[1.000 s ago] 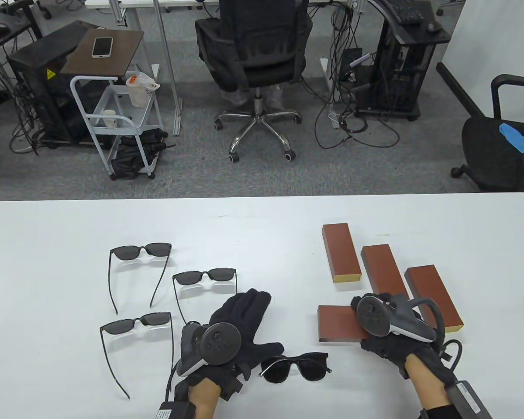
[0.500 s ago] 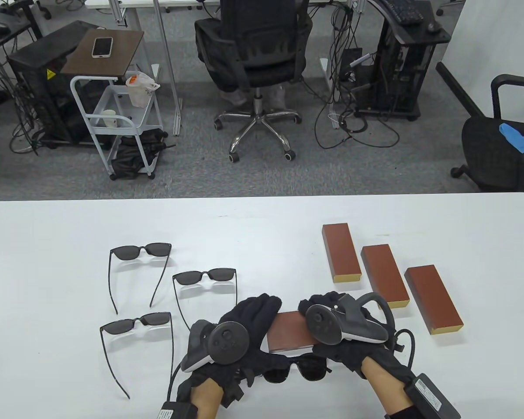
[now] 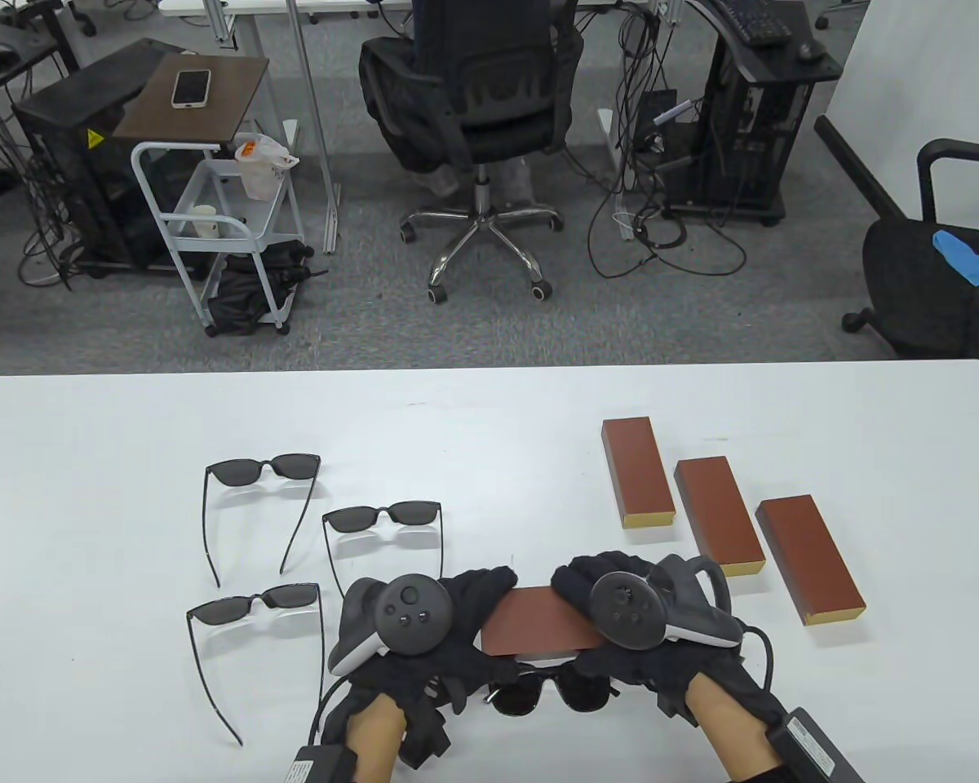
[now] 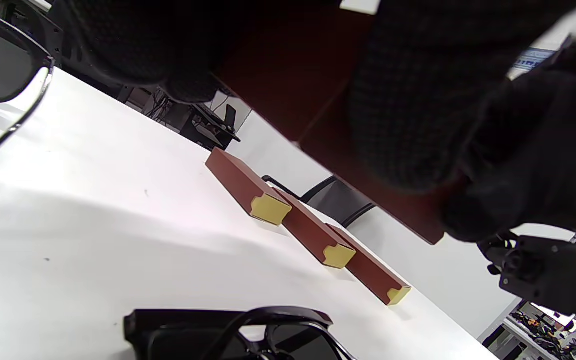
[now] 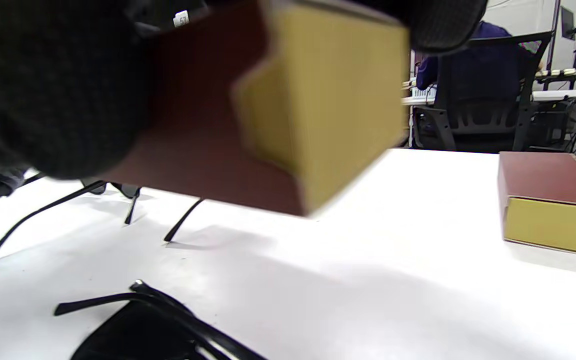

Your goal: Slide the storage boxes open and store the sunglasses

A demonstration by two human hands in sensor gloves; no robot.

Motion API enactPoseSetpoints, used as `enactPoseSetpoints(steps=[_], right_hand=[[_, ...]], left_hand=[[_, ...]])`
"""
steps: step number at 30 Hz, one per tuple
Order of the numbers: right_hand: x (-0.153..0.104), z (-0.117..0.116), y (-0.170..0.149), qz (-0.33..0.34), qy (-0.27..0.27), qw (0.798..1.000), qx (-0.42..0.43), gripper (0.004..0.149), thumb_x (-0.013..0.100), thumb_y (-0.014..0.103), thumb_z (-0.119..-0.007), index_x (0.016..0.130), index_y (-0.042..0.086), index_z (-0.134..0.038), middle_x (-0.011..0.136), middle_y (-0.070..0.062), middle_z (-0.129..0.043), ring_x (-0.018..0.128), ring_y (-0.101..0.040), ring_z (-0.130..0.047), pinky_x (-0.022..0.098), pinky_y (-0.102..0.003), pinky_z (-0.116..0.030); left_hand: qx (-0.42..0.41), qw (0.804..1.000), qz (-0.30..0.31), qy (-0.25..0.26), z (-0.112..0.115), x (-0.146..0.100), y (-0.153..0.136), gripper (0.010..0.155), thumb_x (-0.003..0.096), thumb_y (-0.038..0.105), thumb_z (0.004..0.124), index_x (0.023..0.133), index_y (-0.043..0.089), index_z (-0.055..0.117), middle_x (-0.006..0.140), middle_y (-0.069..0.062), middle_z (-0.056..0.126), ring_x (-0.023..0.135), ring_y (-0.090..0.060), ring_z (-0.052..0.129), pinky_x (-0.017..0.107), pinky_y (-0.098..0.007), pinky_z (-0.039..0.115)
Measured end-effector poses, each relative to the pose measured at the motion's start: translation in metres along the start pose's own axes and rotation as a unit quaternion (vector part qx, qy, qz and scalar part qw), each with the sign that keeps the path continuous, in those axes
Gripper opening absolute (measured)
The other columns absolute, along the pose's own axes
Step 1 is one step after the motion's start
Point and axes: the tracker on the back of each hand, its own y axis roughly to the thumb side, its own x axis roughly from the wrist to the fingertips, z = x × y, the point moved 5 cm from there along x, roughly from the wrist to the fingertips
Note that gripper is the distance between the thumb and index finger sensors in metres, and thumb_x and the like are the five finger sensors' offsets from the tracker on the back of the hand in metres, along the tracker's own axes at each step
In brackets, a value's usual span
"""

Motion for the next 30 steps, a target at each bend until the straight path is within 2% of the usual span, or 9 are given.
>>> enactPoseSetpoints(steps=[8,14,21,30], right_hand=[[-0.014,-0.011,-0.03,-0.012,-0.015,0.993,0.114,0.092,0.018,0.053,-0.097,0.095,0.029,-0.052,0.103,-0.009,-0.057,0.092,-0.038,-0.061,0.069,-0.052,-0.058],[-0.018,-0.021,-0.039,-0.012,-0.038,0.98,0.195,0.09,0.017,0.048,-0.1,0.093,0.029,-0.057,0.098,-0.01,-0.064,0.088,-0.036,-0.068,0.067,-0.051,-0.062],[-0.019,-0.035,-0.047,-0.017,-0.04,0.973,0.225,0.095,0.014,0.047,-0.102,0.094,0.028,-0.055,0.096,-0.011,-0.065,0.086,-0.034,-0.07,0.067,-0.05,-0.063],[-0.031,-0.037,-0.078,-0.058,-0.034,0.967,0.244,0.088,0.018,0.041,-0.102,0.093,0.03,-0.058,0.098,-0.009,-0.063,0.087,-0.036,-0.07,0.067,-0.05,-0.064]], left_hand=[[-0.044,0.999,-0.006,-0.018,-0.002,-0.001,-0.012,0.093,0.0298,0.046,0.103,0.109,0.027,0.057,0.111,-0.007,0.066,0.097,-0.035,0.075,0.067,-0.054,0.073],[-0.054,0.998,-0.01,-0.027,0.003,0.0,-0.017,0.093,0.0297,0.045,0.103,0.109,0.028,0.057,0.111,-0.006,0.066,0.098,-0.034,0.074,0.067,-0.053,0.073],[-0.047,0.998,-0.018,-0.032,0.004,0.0,-0.02,0.094,0.0291,0.044,0.105,0.109,0.031,0.057,0.112,-0.006,0.065,0.099,-0.033,0.074,0.068,-0.054,0.072],[-0.057,0.997,-0.052,-0.03,-0.003,-0.009,-0.039,0.094,0.0311,0.04,0.104,0.11,0.032,0.054,0.115,-0.006,0.06,0.102,-0.034,0.069,0.069,-0.055,0.07]])
